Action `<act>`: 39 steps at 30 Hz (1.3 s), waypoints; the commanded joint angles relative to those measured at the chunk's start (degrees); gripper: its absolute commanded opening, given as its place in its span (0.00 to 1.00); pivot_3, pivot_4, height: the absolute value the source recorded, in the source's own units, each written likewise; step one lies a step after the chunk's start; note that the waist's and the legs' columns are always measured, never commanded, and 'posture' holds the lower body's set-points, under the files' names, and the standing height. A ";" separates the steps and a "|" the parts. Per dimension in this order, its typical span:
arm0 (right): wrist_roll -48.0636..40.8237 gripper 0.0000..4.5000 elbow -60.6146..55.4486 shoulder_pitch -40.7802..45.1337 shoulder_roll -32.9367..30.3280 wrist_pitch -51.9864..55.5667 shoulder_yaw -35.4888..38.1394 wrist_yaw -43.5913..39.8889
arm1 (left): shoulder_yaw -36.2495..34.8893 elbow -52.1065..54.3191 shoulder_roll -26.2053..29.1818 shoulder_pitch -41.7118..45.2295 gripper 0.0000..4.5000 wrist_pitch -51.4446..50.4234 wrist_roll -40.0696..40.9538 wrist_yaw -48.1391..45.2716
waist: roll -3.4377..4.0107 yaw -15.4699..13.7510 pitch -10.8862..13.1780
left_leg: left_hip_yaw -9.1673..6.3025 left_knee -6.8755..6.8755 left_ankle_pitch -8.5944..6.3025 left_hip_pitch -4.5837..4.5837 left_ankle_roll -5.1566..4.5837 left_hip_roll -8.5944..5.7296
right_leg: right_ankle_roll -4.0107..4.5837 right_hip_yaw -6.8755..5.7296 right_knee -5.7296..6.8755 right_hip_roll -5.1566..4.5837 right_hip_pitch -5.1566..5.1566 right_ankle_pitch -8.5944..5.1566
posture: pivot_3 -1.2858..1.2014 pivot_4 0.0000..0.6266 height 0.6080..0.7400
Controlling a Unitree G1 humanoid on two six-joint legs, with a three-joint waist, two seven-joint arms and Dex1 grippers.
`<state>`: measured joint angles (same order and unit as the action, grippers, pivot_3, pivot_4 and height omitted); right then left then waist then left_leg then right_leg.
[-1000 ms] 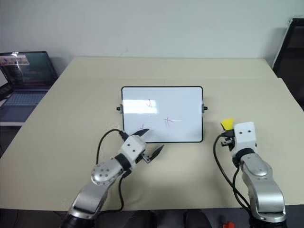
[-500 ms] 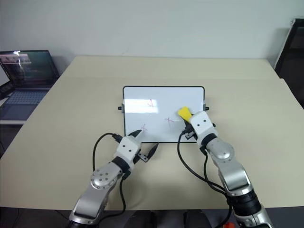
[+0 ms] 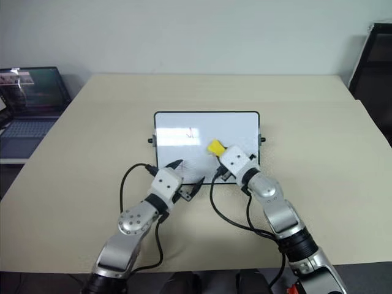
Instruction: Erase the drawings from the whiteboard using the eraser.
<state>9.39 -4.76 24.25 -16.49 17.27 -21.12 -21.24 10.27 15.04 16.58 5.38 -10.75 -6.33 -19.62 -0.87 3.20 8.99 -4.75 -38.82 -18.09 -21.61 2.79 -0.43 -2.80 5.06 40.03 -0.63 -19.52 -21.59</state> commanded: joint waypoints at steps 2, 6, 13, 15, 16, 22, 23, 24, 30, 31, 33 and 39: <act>2.70 0.25 2.76 -1.18 -2.36 2.17 -2.93 -4.12 | -1.21 1.58 0.18 0.28 1.00 0.22 0.39 0.17 | 0.00 0.00 0.00 | 0.00 0.01 0.00 0.19 -0.01 0.00 | 0.00 0.01 -0.02 0.00 0.22 0.00 | 0.52 0.24 1.00; 3.30 0.25 2.41 -2.16 -3.80 1.31 -3.51 -6.03 | -1.60 1.53 0.25 -0.22 1.00 0.33 0.37 0.28 | -0.01 -0.09 0.00 | -0.01 0.02 -0.01 0.50 -0.02 0.00 | 0.00 0.01 -0.04 0.00 0.50 0.00 | 0.52 0.24 1.00; 3.29 0.25 6.95 0.98 -2.26 0.82 1.62 -0.86 | -1.23 0.56 -0.19 0.70 1.00 0.50 0.31 0.19 | -0.03 -0.10 0.02 | -0.04 0.02 -0.01 0.77 -0.02 0.00 | -0.01 0.00 -0.05 0.00 0.80 0.00 | 0.52 0.24 1.00; 3.77 0.25 8.57 2.52 -1.94 0.13 4.31 3.02 | -0.95 -0.05 -0.26 1.09 1.00 0.76 0.47 -0.16 | -0.02 -0.09 0.03 | -0.05 0.02 0.00 0.81 -0.01 0.00 | 0.03 -0.01 -0.03 0.00 0.82 0.09 | 0.52 0.24 1.00; 4.24 0.25 9.18 3.02 -2.03 -0.32 5.41 4.97 | -0.75 -0.38 -0.28 1.38 1.00 0.90 0.55 -0.41 | -0.02 -0.14 0.04 | -0.07 0.02 0.02 0.82 -0.02 0.00 | 0.02 -0.03 -0.03 0.00 0.82 0.16 | 0.52 0.24 1.00; 4.69 0.25 8.97 1.97 -1.92 -1.13 6.60 7.28 | -0.35 -1.55 -0.32 3.10 1.00 1.37 0.85 -1.62 | -0.08 -1.24 0.06 | -0.20 0.02 0.34 0.84 -0.14 -0.04 | -0.09 -0.11 -0.21 0.00 0.70 0.59 | 0.52 0.24 1.00; 4.46 0.25 8.65 1.55 -1.68 -1.15 6.38 6.99 | -0.39 -1.70 -0.23 3.27 1.00 1.43 0.92 -1.86 | -0.08 -1.29 0.06 | -0.20 0.02 0.34 0.84 -0.14 -0.04 | -0.09 -0.11 -0.21 0.00 0.69 0.60 | 0.52 0.24 1.00; 4.30 0.25 8.34 1.16 -1.52 -1.27 5.98 6.58 | -0.43 -1.83 -0.15 3.39 1.00 1.48 0.97 -2.02 | -0.08 -1.30 0.06 | -0.20 0.02 0.34 0.83 -0.14 -0.04 | -0.09 -0.11 -0.21 0.00 0.70 0.60 | 0.52 0.24 1.00; 2.26 0.25 5.17 -1.10 -0.89 -3.61 3.63 1.95 | -0.90 -1.99 0.10 3.47 1.00 1.58 1.06 -2.46 | -0.07 -1.29 0.06 | -0.17 0.10 0.34 0.74 -0.14 -0.03 | -0.09 -0.08 -0.32 0.00 0.81 0.60 | 0.52 0.24 1.00; 1.54 0.25 4.46 -1.51 -0.85 -4.26 3.43 0.62 | -0.94 -1.83 0.14 3.29 1.00 1.57 1.08 -2.48 | -0.06 -1.26 0.07 | -0.17 0.11 0.34 0.74 -0.14 -0.03 | -0.09 -0.08 -0.35 0.00 0.81 0.60 | 0.52 0.24 1.00; -0.07 0.25 3.01 -2.15 -0.89 -5.66 3.49 -1.95 | -1.07 -1.58 0.23 3.04 1.00 1.55 1.12 -2.48 | -0.06 -1.11 0.10 | -0.17 0.15 0.33 0.74 -0.14 -0.01 | -0.09 -0.08 -0.40 0.00 0.82 0.60 | 0.52 0.24 1.00; -1.38 0.25 0.23 -2.92 -1.63 -6.42 6.49 -3.14 | -1.44 -1.13 0.30 2.59 1.00 1.43 1.05 -2.06 | -0.07 -1.00 0.19 | -0.12 0.44 0.34 0.68 -0.14 -0.01 | -0.09 -0.04 -0.66 0.00 0.77 0.60 | 0.52 0.24 1.00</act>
<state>8.82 -2.43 21.53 -17.66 10.59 -16.61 -23.93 9.58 12.17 16.68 8.09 -10.51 -5.70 -21.93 -0.94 2.20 9.18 -4.87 -38.30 -17.75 -20.94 2.66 -0.44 -2.89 5.02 39.30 -0.64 -18.76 -20.99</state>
